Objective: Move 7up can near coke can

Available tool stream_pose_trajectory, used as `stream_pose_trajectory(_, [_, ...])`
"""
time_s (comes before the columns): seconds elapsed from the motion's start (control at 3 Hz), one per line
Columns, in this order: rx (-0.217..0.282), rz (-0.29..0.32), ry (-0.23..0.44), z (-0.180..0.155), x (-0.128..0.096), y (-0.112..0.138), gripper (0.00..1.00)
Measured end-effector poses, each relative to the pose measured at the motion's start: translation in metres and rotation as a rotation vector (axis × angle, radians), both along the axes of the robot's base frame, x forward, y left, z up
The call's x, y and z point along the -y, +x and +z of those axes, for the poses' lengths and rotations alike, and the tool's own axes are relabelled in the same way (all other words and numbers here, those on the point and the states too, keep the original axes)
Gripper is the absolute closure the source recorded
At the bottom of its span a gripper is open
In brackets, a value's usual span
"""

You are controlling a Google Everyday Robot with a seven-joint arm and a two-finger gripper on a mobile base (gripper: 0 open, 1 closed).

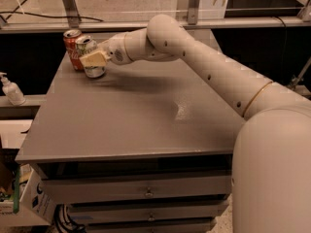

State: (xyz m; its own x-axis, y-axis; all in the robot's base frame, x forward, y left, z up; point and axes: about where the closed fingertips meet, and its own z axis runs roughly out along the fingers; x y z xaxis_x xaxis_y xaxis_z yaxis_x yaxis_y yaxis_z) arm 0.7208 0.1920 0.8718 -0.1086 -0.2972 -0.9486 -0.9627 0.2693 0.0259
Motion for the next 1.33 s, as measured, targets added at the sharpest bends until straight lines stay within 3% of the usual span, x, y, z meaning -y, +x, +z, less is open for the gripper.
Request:
stream_pose_trajectory(0.33, [0.007,0.003,-0.01,-0.002,0.01,0.002,0.13])
stream_pose_trajectory(0.67, [0.011,0.004,-0.018,-0.003,0.018,0.003,0.0])
stream_pose_trajectory(1.0, [0.016,0.003,-0.023,-0.003,0.023,0.004,0.0])
stream_pose_trajectory(1.33, [0.025,-0.005,-0.041,0.002,0.047,0.003,0.0])
